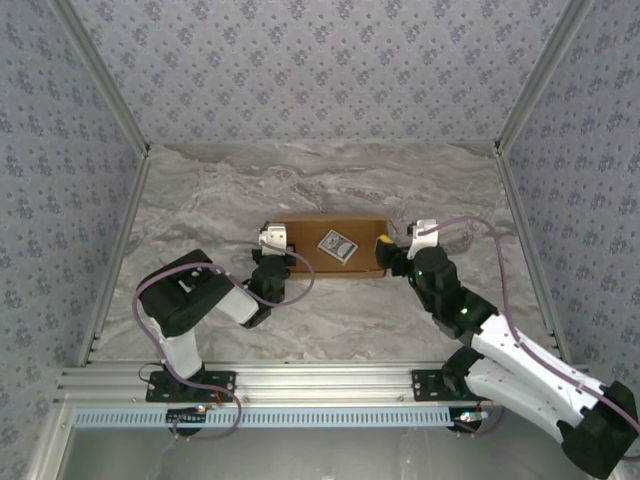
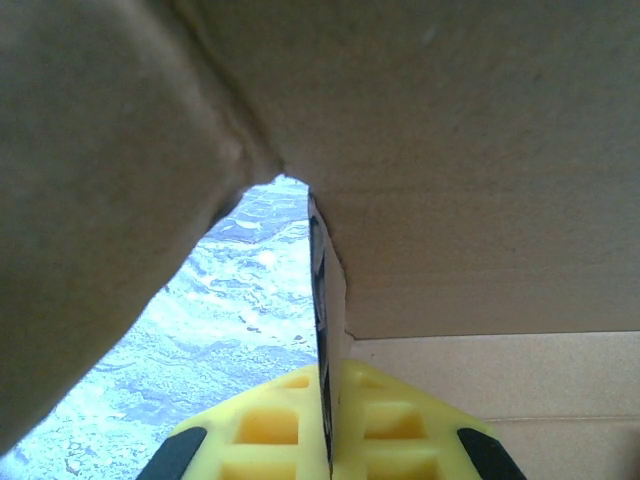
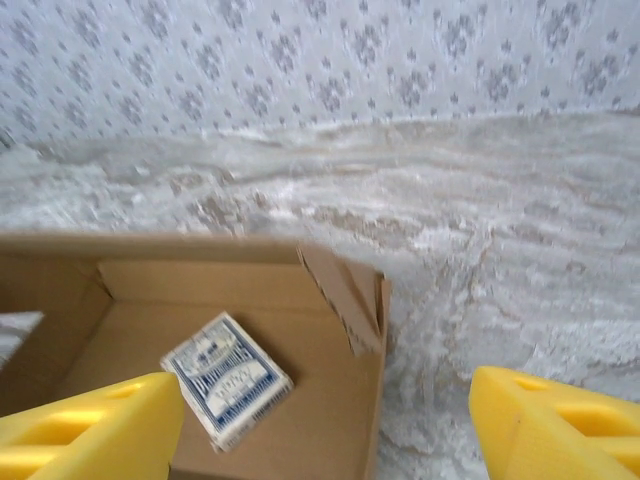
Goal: Fold the paper box
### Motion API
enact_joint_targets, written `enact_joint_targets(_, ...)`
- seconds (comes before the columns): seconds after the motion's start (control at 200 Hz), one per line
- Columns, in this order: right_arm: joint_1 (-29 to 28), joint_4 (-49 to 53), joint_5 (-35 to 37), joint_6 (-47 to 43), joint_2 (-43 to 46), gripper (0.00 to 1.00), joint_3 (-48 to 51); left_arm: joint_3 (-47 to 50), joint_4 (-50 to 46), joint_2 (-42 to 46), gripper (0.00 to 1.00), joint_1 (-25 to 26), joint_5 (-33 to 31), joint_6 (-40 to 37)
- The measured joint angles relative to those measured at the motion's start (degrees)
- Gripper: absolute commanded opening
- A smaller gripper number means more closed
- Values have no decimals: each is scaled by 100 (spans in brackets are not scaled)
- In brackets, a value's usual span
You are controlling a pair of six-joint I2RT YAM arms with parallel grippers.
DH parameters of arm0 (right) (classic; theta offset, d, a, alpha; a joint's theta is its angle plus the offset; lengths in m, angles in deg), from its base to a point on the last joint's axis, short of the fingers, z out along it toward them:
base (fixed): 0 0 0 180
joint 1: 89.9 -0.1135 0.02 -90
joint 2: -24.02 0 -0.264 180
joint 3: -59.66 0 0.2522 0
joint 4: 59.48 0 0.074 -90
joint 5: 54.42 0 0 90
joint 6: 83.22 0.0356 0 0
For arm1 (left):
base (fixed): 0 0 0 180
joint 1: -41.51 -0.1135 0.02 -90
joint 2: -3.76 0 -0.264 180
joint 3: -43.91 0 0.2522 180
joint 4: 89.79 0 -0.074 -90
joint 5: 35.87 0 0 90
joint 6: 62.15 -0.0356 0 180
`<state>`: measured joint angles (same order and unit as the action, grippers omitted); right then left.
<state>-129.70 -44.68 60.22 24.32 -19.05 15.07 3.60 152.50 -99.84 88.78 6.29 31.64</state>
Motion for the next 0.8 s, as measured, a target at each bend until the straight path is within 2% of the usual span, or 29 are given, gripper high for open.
enact_joint_targets(0.075,17,275,-9,-81,-70,76,-417,0,0,0,0,0,-22,-20)
enact_joint_targets(0.17,214,660,-160,-153,-564,76,-1187,0,2,2,0,0,-24,-33)
enact_joint_targets(0.33,831,1189,-695,-195,-1965,75,-2605,0,-4,11,0,0,-22,-33)
enact_joint_targets(0.445,1051,1569,-1073,-192,-2894,74,-3335,0,-94,83,0,0,-28,-35)
enact_joint_targets(0.605,1106,2041,-1482,-186,-3713,73,-3777,0,-157,118,0,0,-66,-35)
enact_joint_targets(0.8,1106,2321,-1749,-101,-3856,73,-3707,0,-236,155,2,0,-70,-33)
